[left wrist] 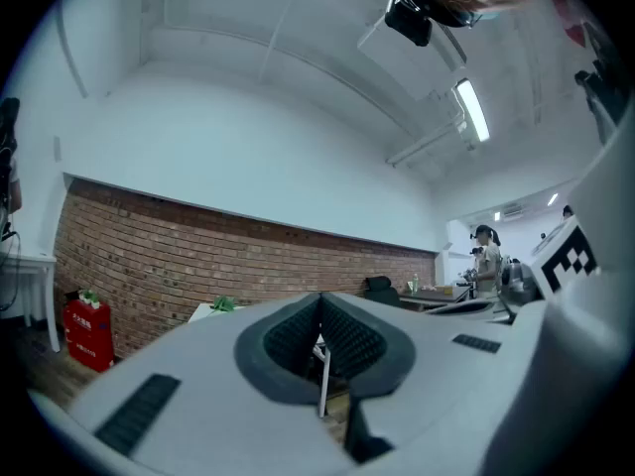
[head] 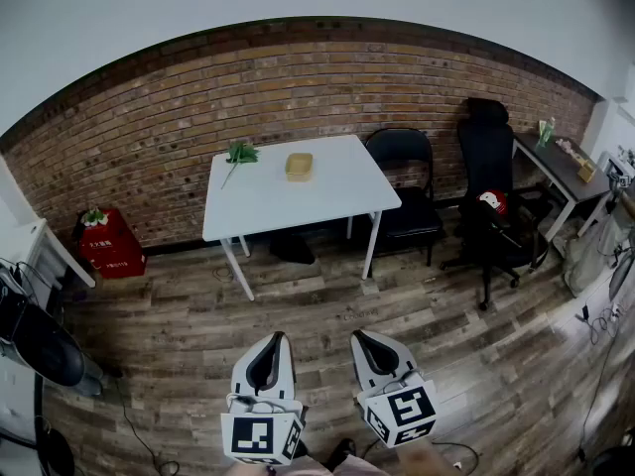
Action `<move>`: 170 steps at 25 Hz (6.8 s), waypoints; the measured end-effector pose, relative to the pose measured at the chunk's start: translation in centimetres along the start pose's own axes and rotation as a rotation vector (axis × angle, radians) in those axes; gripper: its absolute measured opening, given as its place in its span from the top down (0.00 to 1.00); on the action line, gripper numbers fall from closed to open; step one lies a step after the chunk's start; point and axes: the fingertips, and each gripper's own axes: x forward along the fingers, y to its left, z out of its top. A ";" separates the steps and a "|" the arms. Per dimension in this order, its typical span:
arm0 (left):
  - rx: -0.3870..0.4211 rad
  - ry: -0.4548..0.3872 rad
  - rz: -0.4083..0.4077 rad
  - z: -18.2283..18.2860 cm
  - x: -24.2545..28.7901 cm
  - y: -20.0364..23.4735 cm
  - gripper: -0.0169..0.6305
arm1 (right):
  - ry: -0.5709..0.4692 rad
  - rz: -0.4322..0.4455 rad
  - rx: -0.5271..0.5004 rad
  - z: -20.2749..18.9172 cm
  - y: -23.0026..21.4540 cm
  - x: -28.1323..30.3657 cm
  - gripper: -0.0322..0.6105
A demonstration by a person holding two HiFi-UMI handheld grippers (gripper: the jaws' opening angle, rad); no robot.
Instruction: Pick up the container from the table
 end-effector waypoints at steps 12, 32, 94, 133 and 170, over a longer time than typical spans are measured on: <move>0.011 0.009 0.013 -0.2 -0.4 -0.8 0.96 | -0.026 0.014 0.023 0.1 -0.7 -0.9 0.62; 0.002 0.061 0.094 -3.1 2.4 -1.8 0.96 | 0.000 0.014 0.001 -1.5 -6.3 0.7 0.67; 0.024 0.124 0.147 -6.6 55.6 21.5 0.96 | 0.033 0.035 0.015 5.4 -32.8 54.6 0.69; -0.045 0.254 0.091 -13.6 68.3 33.0 0.96 | 0.317 -0.043 0.093 -3.4 -35.4 71.5 0.69; -0.075 0.414 0.067 -21.1 71.5 38.1 0.96 | 0.540 -0.138 0.201 -13.1 -36.4 75.3 0.75</move>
